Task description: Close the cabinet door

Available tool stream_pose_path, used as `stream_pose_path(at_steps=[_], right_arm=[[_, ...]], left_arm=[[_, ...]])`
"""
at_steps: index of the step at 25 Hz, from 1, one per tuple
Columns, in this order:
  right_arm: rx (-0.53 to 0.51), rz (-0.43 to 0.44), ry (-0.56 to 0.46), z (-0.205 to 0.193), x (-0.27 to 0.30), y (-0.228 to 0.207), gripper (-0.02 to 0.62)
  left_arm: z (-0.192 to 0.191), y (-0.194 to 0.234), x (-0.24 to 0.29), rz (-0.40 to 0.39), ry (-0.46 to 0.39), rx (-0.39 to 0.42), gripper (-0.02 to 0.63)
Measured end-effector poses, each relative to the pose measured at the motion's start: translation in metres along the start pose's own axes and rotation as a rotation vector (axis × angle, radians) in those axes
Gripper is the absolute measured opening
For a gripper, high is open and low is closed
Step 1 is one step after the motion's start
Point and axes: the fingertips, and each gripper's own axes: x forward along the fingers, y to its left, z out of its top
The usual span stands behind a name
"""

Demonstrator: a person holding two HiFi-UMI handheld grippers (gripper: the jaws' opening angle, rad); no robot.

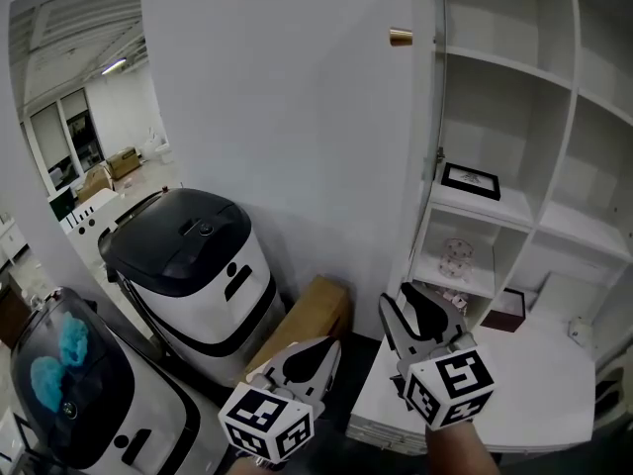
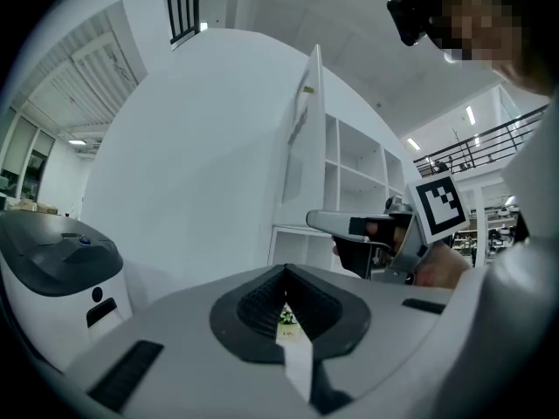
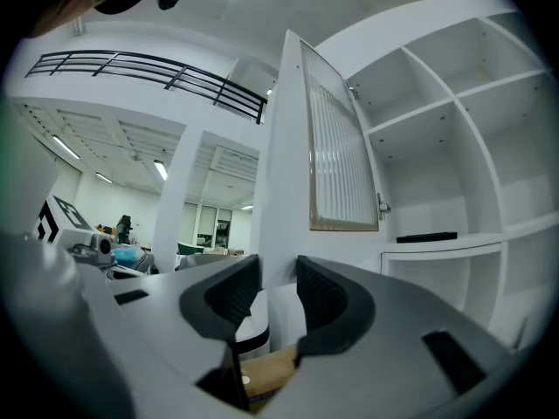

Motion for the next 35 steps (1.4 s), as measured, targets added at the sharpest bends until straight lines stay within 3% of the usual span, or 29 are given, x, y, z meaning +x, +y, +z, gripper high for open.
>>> stream_pose_path(at_steps=[14, 30, 35], right_arm=[[0.026, -0.039, 0.022, -0.002, -0.027, -0.022, 0.129], [0.008, -0.178, 0.031, -0.005, -0.083, -0.084, 0.115], [-0.04, -0.235, 0.048, -0.006, -0.096, -0.112, 0.066]], left_arm=[[-0.003, -0.023, 0.013, -0.079, -0.004, -0.01, 0.005], [-0.006, -0.082, 0.041, -0.174, 0.004, 0.003, 0.005], [-0.006, -0.098, 0.056, -0.18, 0.003, -0.001, 0.005]])
